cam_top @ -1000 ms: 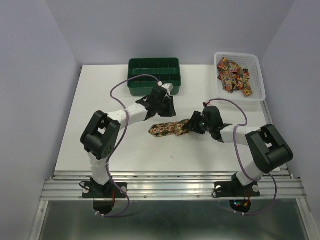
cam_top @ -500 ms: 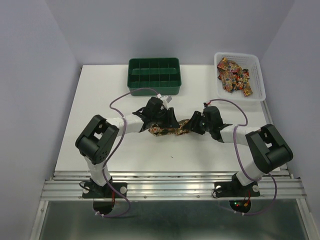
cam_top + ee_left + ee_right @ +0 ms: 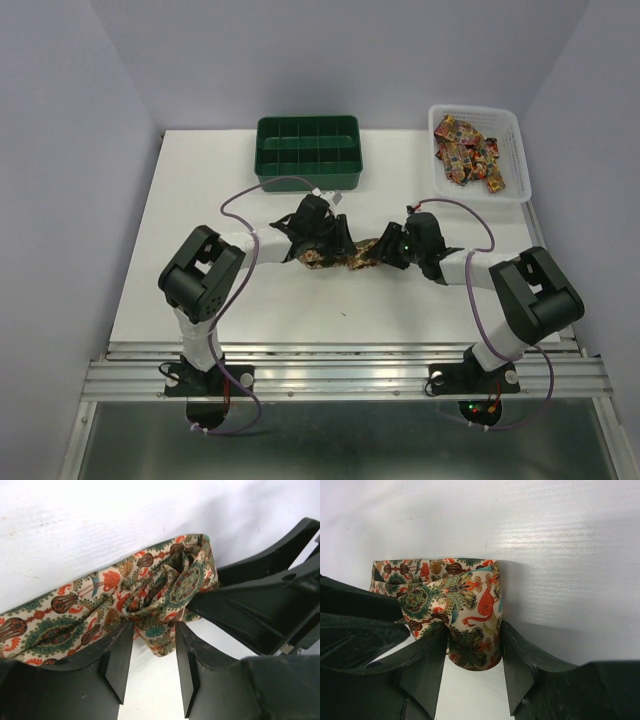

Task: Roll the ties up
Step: Roll the tie

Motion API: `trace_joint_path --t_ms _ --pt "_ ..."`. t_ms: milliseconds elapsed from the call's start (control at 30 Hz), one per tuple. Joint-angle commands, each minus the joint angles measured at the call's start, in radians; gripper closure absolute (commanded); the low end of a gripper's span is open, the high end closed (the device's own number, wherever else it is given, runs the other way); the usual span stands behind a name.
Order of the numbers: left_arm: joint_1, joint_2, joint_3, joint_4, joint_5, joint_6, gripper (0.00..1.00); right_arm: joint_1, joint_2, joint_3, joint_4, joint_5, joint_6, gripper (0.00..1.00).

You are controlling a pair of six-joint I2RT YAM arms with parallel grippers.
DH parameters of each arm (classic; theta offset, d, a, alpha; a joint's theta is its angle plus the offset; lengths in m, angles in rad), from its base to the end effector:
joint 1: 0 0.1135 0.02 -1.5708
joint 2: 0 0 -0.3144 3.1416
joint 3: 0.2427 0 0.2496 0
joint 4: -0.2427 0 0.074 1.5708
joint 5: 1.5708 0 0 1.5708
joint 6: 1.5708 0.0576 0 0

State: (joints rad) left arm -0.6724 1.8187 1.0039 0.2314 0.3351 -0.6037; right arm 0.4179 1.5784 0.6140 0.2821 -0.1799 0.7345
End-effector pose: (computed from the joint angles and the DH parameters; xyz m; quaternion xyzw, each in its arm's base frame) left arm 0.3122 -0.2728 0.2124 0.1088 0.8650 -0.3963 0.2879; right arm 0.2802 0.1357 0.1806 0.1036 0.8941 0.3012 0.3147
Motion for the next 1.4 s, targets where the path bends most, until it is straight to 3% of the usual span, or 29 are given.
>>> trace_joint_path --t_ms 0,233,600,933,1067,1367 --pt "-0.004 0.025 0.065 -0.021 -0.056 0.016 0.51 -0.002 0.012 -0.006 0.028 -0.021 -0.012 0.48" --pt "-0.004 0.070 0.096 -0.050 -0.111 0.019 0.66 -0.002 -0.047 -0.017 0.028 -0.052 -0.056 0.47" --pt "-0.009 0.087 0.098 -0.052 -0.114 0.038 0.69 -0.005 -0.093 0.026 -0.106 0.109 0.035 0.43" --pt "-0.018 0.079 0.099 -0.052 -0.123 0.053 0.69 -0.037 -0.107 -0.002 -0.011 0.044 0.123 0.42" --pt "-0.018 0.080 0.099 -0.050 -0.120 0.059 0.69 -0.041 -0.103 -0.002 0.015 0.026 0.128 0.35" --pt "-0.019 0.085 0.101 -0.044 -0.114 0.058 0.72 -0.051 -0.015 0.015 0.045 -0.021 0.160 0.33"
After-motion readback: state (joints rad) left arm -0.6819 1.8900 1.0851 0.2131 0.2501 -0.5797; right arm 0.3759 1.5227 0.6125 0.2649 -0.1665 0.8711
